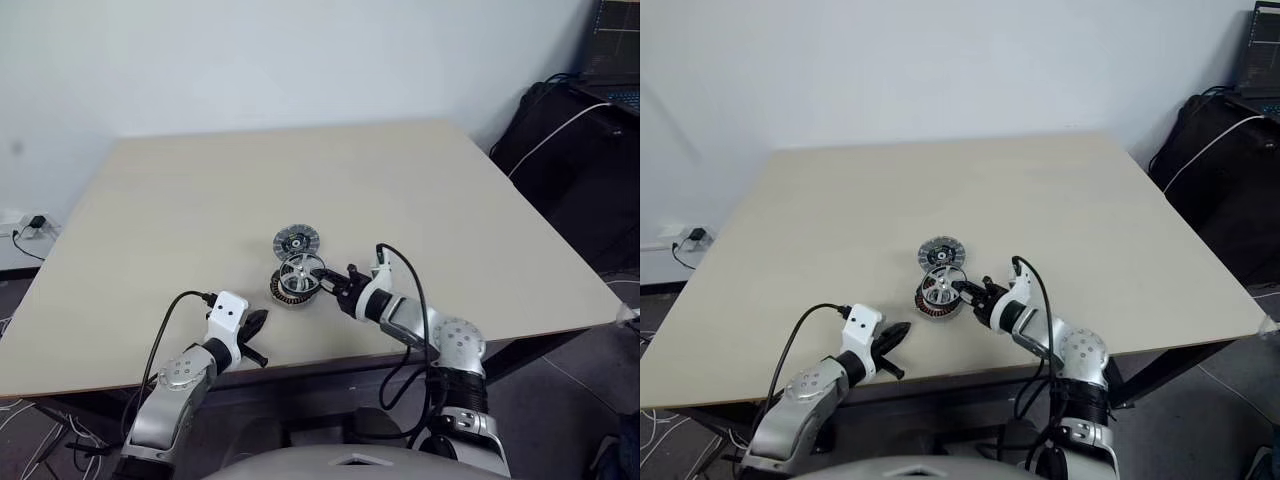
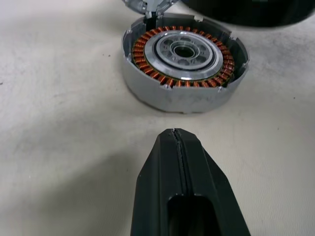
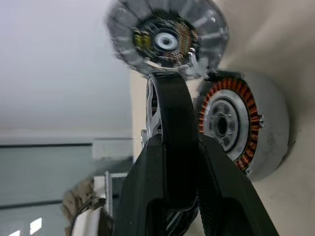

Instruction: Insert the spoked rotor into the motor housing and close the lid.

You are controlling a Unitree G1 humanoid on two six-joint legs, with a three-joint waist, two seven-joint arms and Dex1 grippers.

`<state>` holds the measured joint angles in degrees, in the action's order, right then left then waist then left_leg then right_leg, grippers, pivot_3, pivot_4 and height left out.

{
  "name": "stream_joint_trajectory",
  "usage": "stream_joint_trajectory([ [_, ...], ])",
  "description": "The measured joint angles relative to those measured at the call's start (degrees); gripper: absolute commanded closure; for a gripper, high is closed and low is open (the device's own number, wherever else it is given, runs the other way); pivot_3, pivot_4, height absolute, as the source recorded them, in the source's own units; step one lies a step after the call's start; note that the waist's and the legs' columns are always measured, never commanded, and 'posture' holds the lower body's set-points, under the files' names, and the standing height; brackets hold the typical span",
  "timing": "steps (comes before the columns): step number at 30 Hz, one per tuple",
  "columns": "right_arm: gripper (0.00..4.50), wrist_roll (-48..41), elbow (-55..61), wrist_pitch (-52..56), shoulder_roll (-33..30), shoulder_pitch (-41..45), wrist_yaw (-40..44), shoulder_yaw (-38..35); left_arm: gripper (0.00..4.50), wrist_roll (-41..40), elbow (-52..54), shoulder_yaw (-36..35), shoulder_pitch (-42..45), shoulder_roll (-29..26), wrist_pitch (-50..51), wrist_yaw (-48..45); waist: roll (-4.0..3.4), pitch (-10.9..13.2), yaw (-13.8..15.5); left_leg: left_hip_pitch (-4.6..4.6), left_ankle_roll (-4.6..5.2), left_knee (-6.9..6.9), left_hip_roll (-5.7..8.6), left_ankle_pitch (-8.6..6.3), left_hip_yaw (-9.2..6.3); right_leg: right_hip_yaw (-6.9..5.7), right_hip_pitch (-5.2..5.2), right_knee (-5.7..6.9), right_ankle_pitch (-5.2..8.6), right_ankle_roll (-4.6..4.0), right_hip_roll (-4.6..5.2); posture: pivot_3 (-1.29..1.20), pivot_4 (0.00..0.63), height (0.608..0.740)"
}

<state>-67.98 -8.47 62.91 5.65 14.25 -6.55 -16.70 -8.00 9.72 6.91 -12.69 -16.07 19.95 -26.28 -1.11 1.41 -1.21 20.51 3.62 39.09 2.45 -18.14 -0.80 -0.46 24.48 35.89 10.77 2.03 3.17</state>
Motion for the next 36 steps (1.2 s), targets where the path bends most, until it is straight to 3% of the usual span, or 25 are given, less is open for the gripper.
stream_joint_trajectory([
  [25,4.05,6.6,-7.5,-3.1,1.4,3.5,1.3,1.9,4.5,0.0,2.3,-1.6,-1.6,0.1,1.8,0.8,0.0,0.0,-0.1,0.0,-0.01,-0.01,0.0,-0.01,-0.03,-0.01,0.01,0.01,-0.03,0.0,0.02,0.0,0.0,0.74],
  [36,0.45,6.8,-7.6,-3.7,1.8,4.2,3.5,1.6,4.5,0.0,1.5,-1.6,-1.5,0.2,0.7,0.6,0.1,-0.1,-0.1,-0.07,-0.02,0.01,0.0,0.0,-0.02,-0.01,-0.05,0.01,-0.01,-0.03,0.04,0.0,0.0,0.74],
])
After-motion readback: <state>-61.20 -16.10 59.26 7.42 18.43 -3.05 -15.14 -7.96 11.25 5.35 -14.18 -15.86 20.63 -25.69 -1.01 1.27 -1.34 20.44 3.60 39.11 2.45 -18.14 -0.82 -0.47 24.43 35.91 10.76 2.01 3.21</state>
